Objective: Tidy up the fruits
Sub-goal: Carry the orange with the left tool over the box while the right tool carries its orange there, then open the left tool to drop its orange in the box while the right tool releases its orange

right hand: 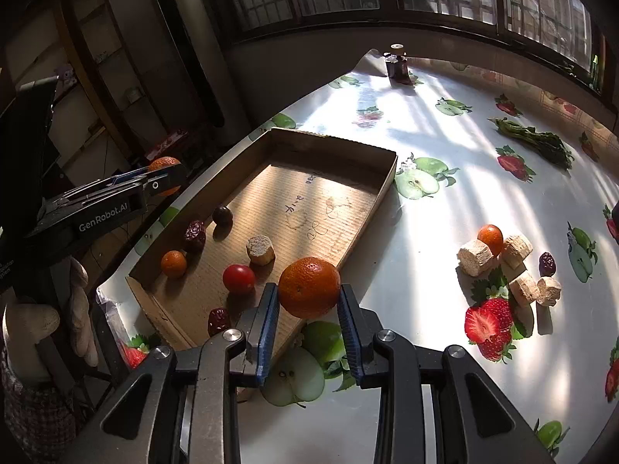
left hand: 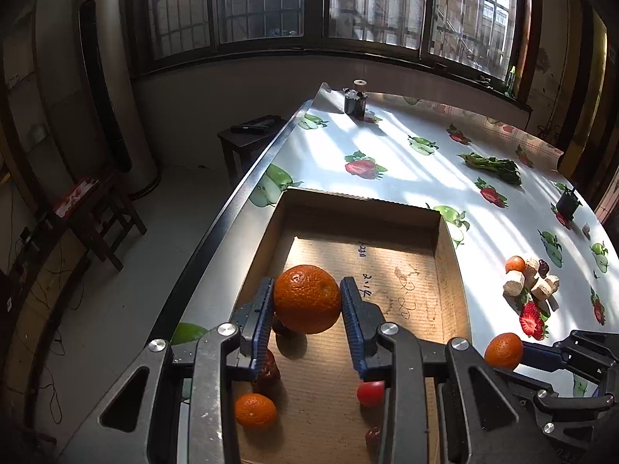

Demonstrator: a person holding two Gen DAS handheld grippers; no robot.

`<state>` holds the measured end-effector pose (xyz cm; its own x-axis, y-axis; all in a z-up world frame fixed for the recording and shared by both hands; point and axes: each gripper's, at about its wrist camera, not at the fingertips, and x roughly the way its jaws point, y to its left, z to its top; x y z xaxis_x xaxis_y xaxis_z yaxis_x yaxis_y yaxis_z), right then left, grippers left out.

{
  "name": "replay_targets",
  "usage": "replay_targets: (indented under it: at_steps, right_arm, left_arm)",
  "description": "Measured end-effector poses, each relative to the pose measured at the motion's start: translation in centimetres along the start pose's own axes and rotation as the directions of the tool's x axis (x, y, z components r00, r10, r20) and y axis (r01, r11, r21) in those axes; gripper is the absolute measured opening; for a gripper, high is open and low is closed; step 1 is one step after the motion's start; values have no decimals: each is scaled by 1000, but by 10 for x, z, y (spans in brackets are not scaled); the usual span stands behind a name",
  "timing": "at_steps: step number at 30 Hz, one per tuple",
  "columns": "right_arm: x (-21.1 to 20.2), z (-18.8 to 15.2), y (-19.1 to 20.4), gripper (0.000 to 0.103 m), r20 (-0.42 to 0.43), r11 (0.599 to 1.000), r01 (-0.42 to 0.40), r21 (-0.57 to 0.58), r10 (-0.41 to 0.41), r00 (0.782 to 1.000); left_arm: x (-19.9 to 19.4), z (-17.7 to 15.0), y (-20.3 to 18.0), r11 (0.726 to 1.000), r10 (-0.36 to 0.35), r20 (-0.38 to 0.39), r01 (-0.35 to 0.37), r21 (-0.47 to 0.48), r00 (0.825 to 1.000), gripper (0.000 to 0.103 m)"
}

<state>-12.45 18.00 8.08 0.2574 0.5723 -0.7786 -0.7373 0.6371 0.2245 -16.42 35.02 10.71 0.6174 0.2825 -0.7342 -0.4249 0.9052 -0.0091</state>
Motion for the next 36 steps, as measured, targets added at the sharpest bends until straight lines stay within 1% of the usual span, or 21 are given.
replay_targets:
  at_steps: [3, 5, 8, 13, 15, 18, 19, 21, 23, 25, 28, 30, 33, 34, 36]
  right_arm:
    - [24, 8, 9, 34, -36, 1000, 12, -21, -13, 999]
    - [36, 10, 12, 34, -54, 1000, 6, -24, -7, 998]
    - [48, 8, 20, 34, -77, 999, -2, -45, -2, 997]
    - [67, 2, 37, 34, -107, 993, 22, -115, -34, 994]
    - [68, 1, 39, 34, -88, 990, 54, -130, -66, 994]
    - [70, 2, 39, 34, -88, 986, 78, -146, -92, 992]
    - [72, 2, 38, 34, -94, 985, 90, -146, -104, 990]
    - [78, 0, 36, 34, -117, 987, 78, -139, -95, 989]
    - [78, -2, 39, 34, -102, 984, 79, -157, -96, 990]
    - [81, -5, 44, 34, -110, 983, 68, -168, -87, 990]
    - [81, -8, 51, 34, -96, 976, 78, -202, -99, 990]
    - [79, -9, 53, 35, -92, 975, 77, -211, -98, 991]
    - [71, -11, 53, 36, -77, 981, 56, -187, -72, 994]
    - [67, -11, 52, 36, -67, 982, 52, -182, -65, 996]
    - [60, -11, 50, 42, -45, 983, 50, -177, -59, 997]
  left_arm:
    - [27, 8, -3, 1000, -11, -48, 11, 1, 999, 33]
    - [45, 12, -6, 1000, -12, -78, 12, -1, 997, 33]
    - [70, 15, -7, 1000, -3, -119, 3, -2, 993, 33]
    - [100, 15, -13, 1000, 1, -169, 0, 7, 986, 33]
    - [108, 14, -15, 1000, 3, -182, -1, 12, 983, 33]
    - [117, 12, -15, 1000, 11, -198, -10, 9, 980, 33]
    - [118, 12, -15, 1000, 13, -192, -12, 10, 981, 34]
    - [117, 12, -16, 1000, 20, -183, -17, 17, 983, 34]
    - [116, 11, -17, 999, 27, -181, -23, 21, 983, 34]
    - [113, 11, -18, 999, 37, -174, -32, 28, 984, 34]
    - [101, 9, -18, 998, 51, -144, -46, 38, 988, 37]
    - [89, 9, -18, 997, 71, -115, -67, 44, 991, 47]
    - [68, 9, -18, 994, 97, -66, -93, 55, 993, 56]
    - [60, 9, -18, 993, 108, -50, -106, 57, 993, 58]
    - [43, 7, -18, 992, 114, -16, -113, 55, 993, 60]
